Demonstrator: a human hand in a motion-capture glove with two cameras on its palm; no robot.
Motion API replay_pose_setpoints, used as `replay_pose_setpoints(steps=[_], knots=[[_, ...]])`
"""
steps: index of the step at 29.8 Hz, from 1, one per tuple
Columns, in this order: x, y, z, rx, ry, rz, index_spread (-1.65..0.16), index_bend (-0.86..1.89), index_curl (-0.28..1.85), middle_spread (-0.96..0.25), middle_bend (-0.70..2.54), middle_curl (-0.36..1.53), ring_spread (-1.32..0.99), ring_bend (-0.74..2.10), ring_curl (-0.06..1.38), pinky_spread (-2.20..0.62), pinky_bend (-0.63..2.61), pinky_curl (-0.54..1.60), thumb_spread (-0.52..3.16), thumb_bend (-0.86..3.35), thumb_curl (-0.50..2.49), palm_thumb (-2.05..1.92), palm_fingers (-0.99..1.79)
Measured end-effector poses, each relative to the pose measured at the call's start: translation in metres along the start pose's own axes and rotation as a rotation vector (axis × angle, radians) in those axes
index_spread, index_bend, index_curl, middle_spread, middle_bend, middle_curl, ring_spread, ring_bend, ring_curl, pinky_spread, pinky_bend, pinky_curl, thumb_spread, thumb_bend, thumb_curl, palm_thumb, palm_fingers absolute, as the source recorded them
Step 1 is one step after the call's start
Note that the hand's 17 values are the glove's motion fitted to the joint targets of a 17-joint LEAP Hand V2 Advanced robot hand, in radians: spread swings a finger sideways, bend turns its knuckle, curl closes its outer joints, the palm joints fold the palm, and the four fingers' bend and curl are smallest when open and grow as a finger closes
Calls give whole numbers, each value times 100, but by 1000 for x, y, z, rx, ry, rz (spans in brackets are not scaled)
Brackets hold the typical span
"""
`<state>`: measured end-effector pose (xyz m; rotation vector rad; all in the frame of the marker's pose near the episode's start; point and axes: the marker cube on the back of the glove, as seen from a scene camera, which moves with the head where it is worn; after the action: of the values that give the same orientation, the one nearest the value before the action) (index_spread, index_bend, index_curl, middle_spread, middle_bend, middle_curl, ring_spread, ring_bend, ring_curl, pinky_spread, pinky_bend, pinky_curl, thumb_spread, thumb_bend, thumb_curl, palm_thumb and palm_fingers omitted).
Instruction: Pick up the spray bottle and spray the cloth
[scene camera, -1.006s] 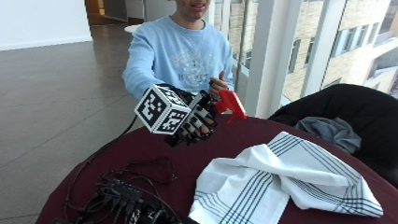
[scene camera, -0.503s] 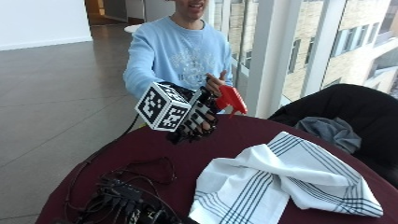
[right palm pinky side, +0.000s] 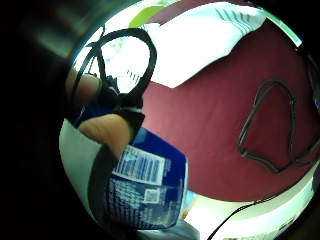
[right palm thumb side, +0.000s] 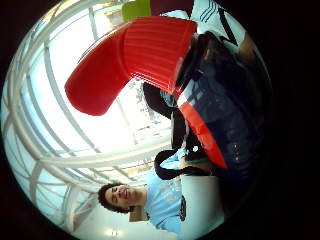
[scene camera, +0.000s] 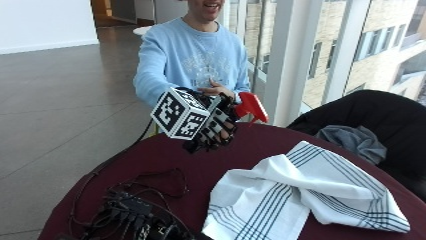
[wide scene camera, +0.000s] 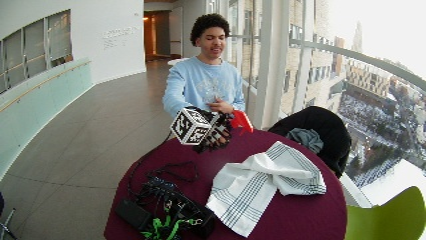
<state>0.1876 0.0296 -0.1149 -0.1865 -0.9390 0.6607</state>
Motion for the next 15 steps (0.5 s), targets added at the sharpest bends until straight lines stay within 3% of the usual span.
replay_pose_setpoints(steps=[15], knots=[[-15,-10,24,-10,12,4,-16,14,38,-5,30,47,4,47,41,26,20,36,114,-2,42,73,114]])
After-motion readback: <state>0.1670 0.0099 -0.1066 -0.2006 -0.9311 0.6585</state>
